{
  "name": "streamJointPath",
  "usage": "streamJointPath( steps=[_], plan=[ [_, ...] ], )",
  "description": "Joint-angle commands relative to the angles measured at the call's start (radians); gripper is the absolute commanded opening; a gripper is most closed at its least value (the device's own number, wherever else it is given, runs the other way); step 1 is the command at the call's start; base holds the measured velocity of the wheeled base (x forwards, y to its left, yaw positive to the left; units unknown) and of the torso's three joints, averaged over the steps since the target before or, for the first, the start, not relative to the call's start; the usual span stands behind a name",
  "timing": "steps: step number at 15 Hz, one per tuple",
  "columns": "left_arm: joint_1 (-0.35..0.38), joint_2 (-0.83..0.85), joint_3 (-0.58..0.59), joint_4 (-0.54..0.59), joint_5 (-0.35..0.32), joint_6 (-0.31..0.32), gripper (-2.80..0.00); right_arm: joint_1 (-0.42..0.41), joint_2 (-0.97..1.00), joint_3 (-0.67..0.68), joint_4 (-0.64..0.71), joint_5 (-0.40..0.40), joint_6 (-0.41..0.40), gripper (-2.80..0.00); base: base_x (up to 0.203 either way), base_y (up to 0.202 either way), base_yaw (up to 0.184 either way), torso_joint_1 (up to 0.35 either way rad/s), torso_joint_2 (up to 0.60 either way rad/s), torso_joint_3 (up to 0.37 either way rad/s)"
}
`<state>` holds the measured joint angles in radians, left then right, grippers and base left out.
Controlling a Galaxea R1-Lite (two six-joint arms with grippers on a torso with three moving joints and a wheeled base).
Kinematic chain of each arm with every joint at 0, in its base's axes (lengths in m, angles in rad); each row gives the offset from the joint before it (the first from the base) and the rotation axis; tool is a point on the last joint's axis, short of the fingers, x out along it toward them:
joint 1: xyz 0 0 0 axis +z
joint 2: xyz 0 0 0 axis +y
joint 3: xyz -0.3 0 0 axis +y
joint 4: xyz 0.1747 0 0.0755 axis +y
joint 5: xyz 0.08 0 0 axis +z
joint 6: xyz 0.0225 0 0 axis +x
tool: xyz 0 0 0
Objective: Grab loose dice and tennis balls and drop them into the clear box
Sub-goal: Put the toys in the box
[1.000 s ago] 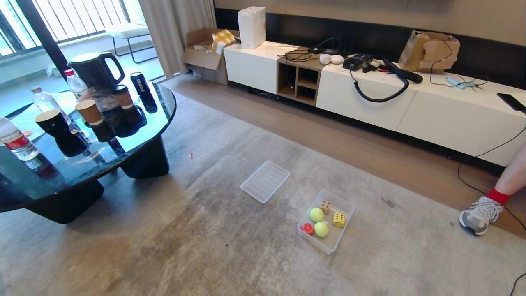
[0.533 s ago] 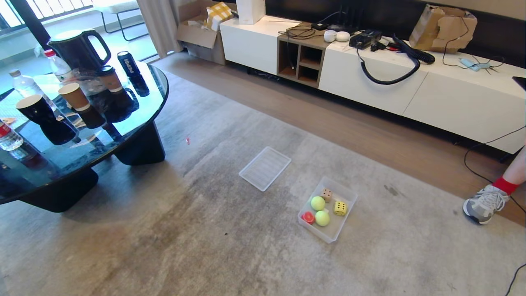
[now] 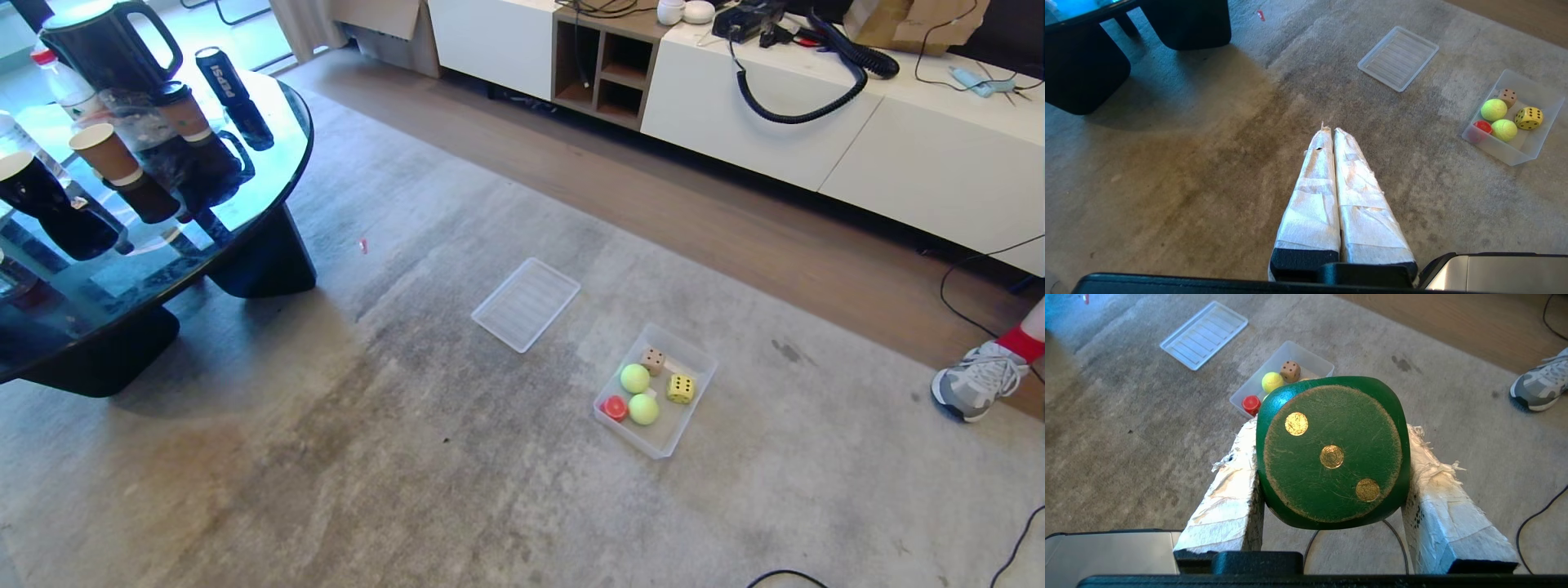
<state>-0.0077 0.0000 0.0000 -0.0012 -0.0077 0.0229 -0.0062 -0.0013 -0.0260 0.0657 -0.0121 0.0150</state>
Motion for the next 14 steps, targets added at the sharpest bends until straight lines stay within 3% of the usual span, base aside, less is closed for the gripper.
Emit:
streamJointPath(
  steps=[1,14],
  plan=[
    [0.000,0.000,0.000,0.000,0.000,0.000,-2.80,0.000,0.001,0.000,0.000,0.000,0.000,-2.80,0.000,0.000,0.000,-0.005,0.00,-0.193],
    [0.000,0.000,0.000,0.000,0.000,0.000,-2.80,0.000,0.000,0.000,0.000,0.000,0.000,-2.80,0.000,0.000,0.000,0.001,0.00,-0.195]
  ],
)
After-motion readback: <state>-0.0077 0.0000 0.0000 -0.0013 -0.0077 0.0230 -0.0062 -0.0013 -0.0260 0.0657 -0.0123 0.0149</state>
